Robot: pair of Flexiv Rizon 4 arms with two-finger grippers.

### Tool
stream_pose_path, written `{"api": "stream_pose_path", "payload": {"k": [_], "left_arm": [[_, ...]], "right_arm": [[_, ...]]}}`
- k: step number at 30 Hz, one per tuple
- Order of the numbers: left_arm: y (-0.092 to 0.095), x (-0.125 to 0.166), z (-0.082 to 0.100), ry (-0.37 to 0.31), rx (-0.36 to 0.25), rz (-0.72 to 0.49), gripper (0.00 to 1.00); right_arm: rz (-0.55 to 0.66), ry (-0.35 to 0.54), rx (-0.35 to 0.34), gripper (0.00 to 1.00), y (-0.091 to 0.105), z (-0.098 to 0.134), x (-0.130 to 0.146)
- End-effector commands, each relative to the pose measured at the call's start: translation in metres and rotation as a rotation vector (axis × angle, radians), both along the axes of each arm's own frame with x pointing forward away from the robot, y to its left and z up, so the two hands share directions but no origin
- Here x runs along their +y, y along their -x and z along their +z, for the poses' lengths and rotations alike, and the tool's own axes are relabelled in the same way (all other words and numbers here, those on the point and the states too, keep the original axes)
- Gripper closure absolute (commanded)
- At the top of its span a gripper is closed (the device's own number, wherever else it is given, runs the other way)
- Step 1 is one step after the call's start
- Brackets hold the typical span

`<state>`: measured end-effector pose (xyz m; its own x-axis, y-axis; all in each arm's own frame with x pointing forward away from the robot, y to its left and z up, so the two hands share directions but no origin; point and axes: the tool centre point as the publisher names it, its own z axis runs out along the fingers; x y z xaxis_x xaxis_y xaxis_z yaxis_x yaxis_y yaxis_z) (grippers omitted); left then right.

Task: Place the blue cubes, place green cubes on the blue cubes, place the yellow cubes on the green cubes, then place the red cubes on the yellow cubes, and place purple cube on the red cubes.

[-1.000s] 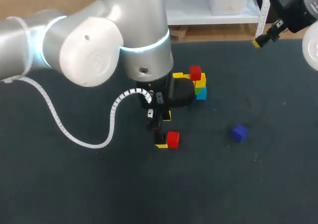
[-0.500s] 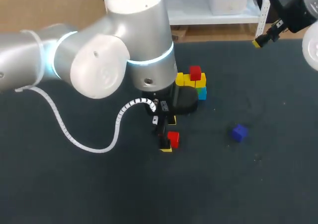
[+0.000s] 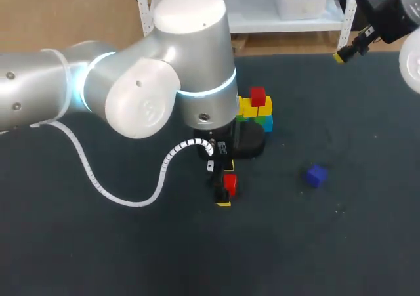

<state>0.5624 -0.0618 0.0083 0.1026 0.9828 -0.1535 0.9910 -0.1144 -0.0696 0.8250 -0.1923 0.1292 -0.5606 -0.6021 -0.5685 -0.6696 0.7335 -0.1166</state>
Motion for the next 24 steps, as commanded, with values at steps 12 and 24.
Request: {"api": "stream_pose_path", "payload": {"k": [12,24], "left_arm": [[-0.005,0.003,-0.010,0.049,0.015,0.035,1.00],[-0.020,0.017,0.020,0.003,-0.024,0.047,1.00]], "right_arm": [[0.002,-0.002,0.001,0.00,0.000,0.000,0.000],[0.002,-0.002,0.001,0.00,0.000,0.000,0.000]]}}
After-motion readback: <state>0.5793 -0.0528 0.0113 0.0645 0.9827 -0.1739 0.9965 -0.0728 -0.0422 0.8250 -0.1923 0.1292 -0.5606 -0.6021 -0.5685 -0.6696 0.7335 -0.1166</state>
